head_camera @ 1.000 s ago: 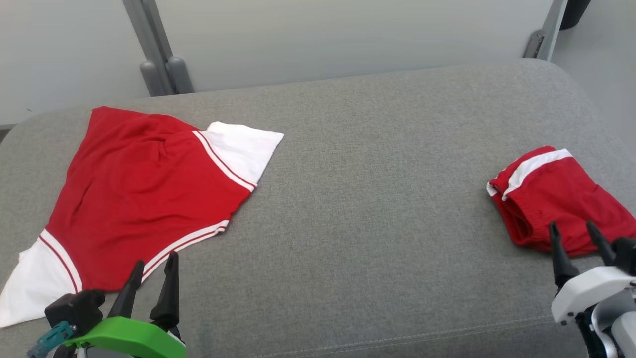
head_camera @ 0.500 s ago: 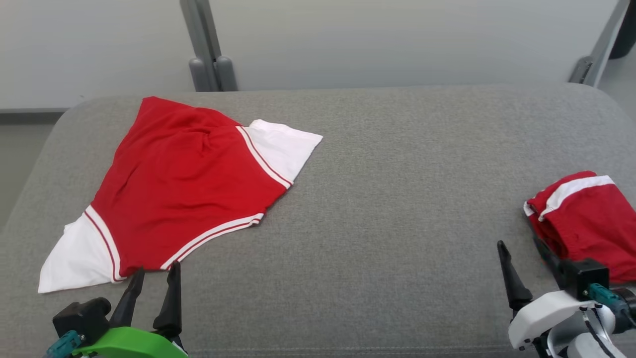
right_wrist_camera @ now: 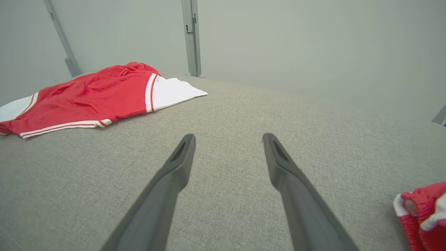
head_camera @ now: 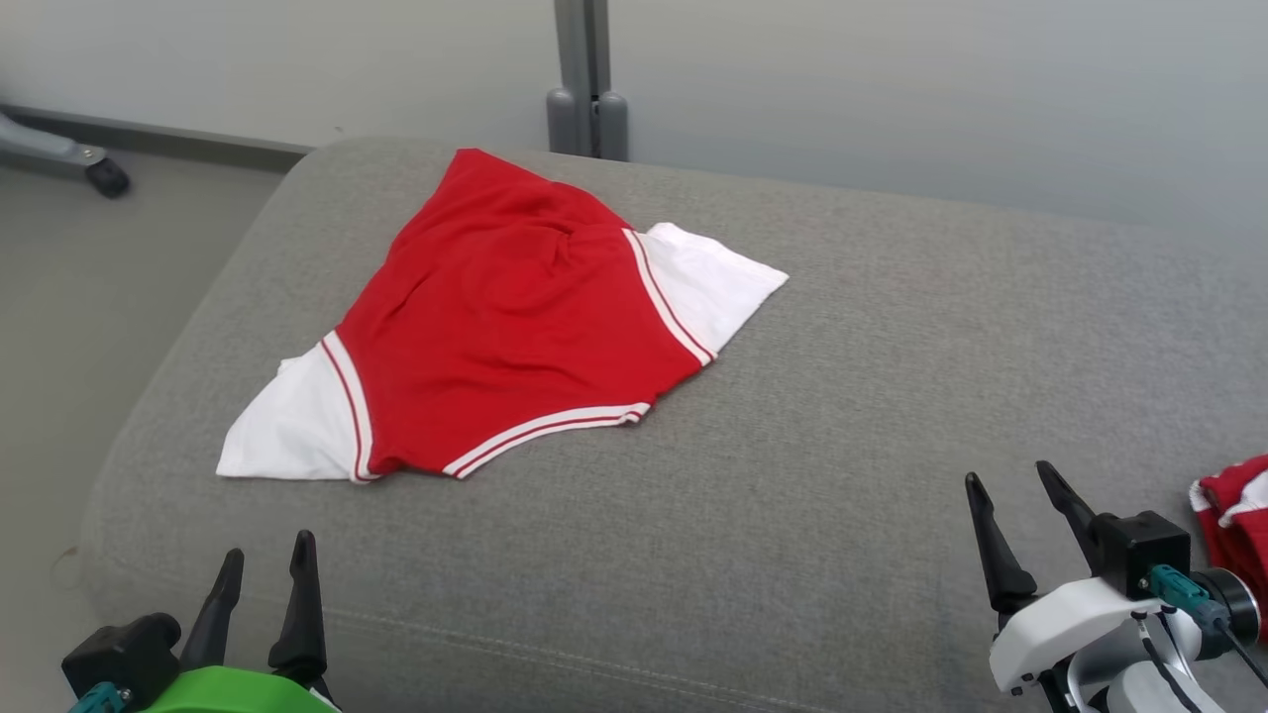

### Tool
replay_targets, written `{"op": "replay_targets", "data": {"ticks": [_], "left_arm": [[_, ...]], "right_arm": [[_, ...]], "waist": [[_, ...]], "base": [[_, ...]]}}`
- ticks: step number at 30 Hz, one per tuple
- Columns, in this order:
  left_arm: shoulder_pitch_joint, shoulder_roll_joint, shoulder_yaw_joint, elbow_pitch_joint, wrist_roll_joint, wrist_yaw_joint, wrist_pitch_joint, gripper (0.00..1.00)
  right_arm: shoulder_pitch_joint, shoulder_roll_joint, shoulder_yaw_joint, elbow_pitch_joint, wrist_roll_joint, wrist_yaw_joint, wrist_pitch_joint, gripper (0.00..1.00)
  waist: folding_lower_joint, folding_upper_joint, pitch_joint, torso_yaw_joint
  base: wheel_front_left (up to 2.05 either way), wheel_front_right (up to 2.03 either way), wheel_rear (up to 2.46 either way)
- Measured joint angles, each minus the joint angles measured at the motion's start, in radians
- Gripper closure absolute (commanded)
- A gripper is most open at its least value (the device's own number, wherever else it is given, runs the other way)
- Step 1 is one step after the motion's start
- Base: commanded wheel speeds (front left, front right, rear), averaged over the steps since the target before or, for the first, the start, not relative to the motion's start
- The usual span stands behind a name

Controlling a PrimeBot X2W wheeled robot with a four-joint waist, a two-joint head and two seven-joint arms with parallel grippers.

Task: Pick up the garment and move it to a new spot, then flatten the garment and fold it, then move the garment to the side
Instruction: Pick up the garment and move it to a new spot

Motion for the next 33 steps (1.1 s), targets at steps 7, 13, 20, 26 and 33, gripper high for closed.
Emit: {"op": "replay_targets", "data": {"ticks": [7, 13, 20, 26, 33], "left_arm": [[0.004, 0.006, 0.037, 0.004, -0.016, 0.000, -0.004, 0.00], [-0.003, 0.009, 0.069, -0.002, -0.079, -0.004, 0.003, 0.00], [-0.152, 0.031, 0.121, 0.032, -0.178, -0.036, 0.083, 0.00], [-0.260, -0.007, 0.153, 0.108, -0.336, -0.041, 0.191, 0.00], [-0.369, -0.020, 0.171, 0.185, -0.424, -0.031, 0.297, 0.00]], "right_arm": [[0.007, 0.017, 0.003, -0.019, -0.030, 0.000, 0.002, 0.00], [0.006, 0.017, -0.019, -0.062, -0.051, 0.000, 0.023, 0.00], [-0.020, 0.009, -0.030, -0.117, -0.104, 0.000, 0.073, 0.00], [-0.047, 0.005, -0.026, -0.164, -0.137, 0.000, 0.114, 0.00], [-0.094, 0.004, -0.027, -0.208, -0.168, 0.000, 0.144, 0.00]], "waist": [[0.0000, 0.0000, 0.000, 0.085], [0.0000, 0.0000, 0.036, 0.103], [0.0000, 0.0000, 0.132, 0.093], [0.0000, 0.0000, 0.212, 0.075], [0.0000, 0.0000, 0.294, 0.050]], "base": [[0.00, 0.00, 0.00], [0.00, 0.00, 0.00], [0.00, 0.00, 0.00], [0.00, 0.00, 0.00], [0.00, 0.00, 0.00]]}}
